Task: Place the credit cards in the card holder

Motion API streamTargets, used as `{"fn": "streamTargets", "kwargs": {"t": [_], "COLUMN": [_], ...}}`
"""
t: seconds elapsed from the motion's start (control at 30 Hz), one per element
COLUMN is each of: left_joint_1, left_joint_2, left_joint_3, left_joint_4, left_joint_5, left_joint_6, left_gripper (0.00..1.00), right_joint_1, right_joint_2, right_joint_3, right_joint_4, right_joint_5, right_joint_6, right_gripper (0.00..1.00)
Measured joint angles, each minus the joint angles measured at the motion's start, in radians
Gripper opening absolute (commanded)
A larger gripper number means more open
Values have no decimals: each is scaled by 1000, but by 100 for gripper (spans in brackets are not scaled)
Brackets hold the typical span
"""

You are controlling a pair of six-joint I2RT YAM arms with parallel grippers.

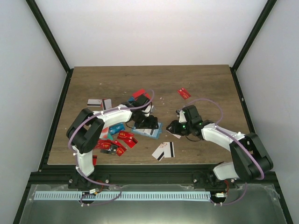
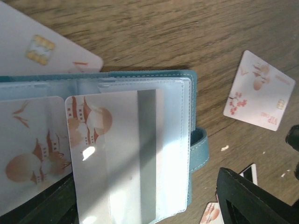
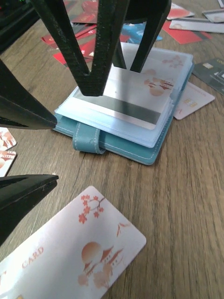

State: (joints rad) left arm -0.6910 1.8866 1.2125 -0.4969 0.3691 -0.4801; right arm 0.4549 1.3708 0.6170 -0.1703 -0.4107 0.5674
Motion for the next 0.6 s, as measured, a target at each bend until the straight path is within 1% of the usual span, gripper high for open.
{"fn": "streamTargets", "kwargs": {"t": [0.17,0.2,0.27,0.4,0.47,0.6], "left_joint_1": [0,0,0,0,-2,-6], "left_joint_2": [-17,-22,-36,-61,-64,-64], "left_joint_3": [11,11,11,11,11,10], "left_joint_4": [-56,-64,-82,-96,-96,-93], "left_joint_5": [-72,-83,-111,-132,-133,-124], "left_joint_6": [16,18,23,40,43,54], "left_gripper": [78,80,88,93,100,100], "right_joint_1": [2,5,8,11,13,13], "right_joint_2": [1,3,10,21,29,45], "right_joint_3": [-28,-31,-32,-32,-32,-32], "right_joint_4": [61,71,87,113,121,134], "right_joint_5": [-65,-76,-90,-106,-110,-113], "right_joint_6": [26,33,40,54,58,63], "right_gripper": [29,29,28,28,28,28]}}
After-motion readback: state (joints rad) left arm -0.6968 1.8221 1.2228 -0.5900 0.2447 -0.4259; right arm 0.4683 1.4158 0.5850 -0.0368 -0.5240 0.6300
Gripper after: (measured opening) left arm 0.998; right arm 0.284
